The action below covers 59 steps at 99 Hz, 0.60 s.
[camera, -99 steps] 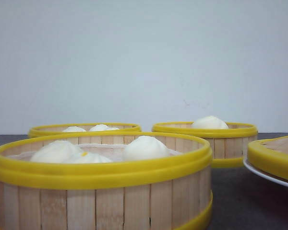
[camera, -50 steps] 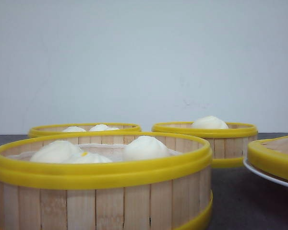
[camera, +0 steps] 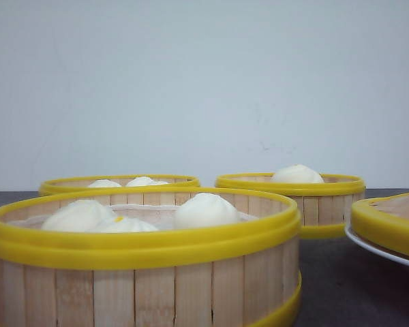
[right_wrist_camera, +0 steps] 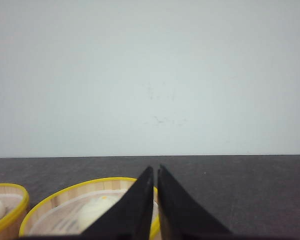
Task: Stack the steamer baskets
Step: 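Move the left gripper toward the steamer basket with three buns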
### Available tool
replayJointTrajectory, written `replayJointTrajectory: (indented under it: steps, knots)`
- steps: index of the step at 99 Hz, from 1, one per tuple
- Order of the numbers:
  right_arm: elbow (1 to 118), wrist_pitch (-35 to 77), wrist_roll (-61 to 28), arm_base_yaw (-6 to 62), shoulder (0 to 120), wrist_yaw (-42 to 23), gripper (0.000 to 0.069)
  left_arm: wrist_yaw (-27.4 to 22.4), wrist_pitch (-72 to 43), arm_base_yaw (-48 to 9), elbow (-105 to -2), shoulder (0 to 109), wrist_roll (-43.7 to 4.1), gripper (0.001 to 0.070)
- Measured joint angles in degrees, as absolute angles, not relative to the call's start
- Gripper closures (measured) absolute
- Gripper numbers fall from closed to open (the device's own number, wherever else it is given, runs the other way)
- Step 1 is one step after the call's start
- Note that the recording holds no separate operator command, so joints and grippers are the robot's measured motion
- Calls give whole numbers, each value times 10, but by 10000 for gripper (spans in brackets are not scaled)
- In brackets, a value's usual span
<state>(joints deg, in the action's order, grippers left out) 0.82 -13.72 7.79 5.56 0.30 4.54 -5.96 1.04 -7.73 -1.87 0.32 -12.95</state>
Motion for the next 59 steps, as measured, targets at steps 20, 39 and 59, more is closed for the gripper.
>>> replayJointTrajectory:
  steps: [20, 39, 59]
  knots:
    - [8, -137, 78, 56, 3, 45, 681, -63, 61, -77, -19, 3, -142, 692]
    - [8, -172, 82, 56, 3, 45, 681, -64, 49, -77, -19, 3, -246, 639]
    - [8, -198, 179, 56, 3, 45, 681, -81, 2, -77, -44, 17, -379, 292]
